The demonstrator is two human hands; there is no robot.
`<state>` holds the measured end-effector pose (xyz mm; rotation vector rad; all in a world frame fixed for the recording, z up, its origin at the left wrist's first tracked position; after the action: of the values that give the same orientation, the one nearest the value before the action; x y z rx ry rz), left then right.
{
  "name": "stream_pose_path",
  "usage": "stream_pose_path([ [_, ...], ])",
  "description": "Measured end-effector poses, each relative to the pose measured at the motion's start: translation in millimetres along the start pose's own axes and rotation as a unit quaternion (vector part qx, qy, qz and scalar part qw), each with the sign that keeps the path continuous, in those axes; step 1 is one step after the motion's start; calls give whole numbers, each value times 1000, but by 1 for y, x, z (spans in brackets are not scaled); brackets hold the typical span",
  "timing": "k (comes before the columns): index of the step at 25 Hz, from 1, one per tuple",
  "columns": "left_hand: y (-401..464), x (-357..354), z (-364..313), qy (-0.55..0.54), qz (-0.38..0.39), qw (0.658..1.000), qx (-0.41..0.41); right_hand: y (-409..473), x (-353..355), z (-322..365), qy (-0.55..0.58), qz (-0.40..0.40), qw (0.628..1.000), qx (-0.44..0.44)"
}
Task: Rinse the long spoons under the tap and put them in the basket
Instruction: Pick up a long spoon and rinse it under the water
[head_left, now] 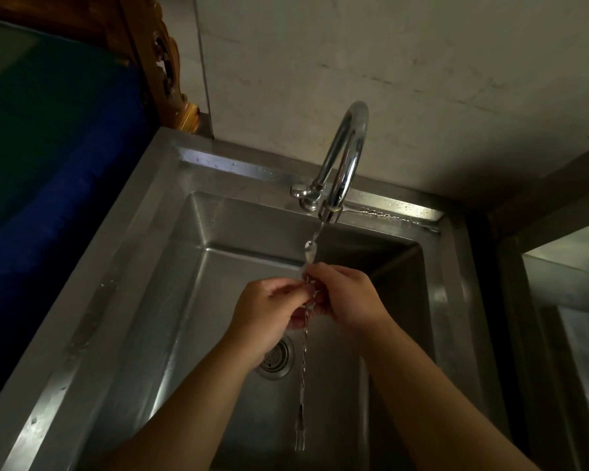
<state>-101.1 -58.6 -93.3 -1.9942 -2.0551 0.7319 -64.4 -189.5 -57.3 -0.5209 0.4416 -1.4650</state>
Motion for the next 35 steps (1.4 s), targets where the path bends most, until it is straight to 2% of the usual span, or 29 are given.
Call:
stream_pose_path([
  [7,1,4,-4,28,22,998,-43,6,-6,6,12,-32,999,-24],
  [14,10,2,-16,56,4,996,-72,19,-10,14,15,-70,997,-27],
  [23,10,8,-12,32,-9,998,-58,16,-8,1,69,37,997,10],
  [30,11,8,-7,33,-24,997,-59,10,-5,3,108,64,992,11],
  [35,13,4,-6,42,-9,997,-68,11,-1,1,88,47,995,20],
])
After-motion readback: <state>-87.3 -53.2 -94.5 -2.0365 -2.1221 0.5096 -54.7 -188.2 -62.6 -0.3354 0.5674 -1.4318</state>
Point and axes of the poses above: each hand's wrist, its own y-axis towards the middle knuckle, its own x-axis out of the back of the hand, z = x × y, the point moved 2 cm from there along y, towards the middle knuckle, and after that the axes turned 1 degree about z, right-handed, at the moved point
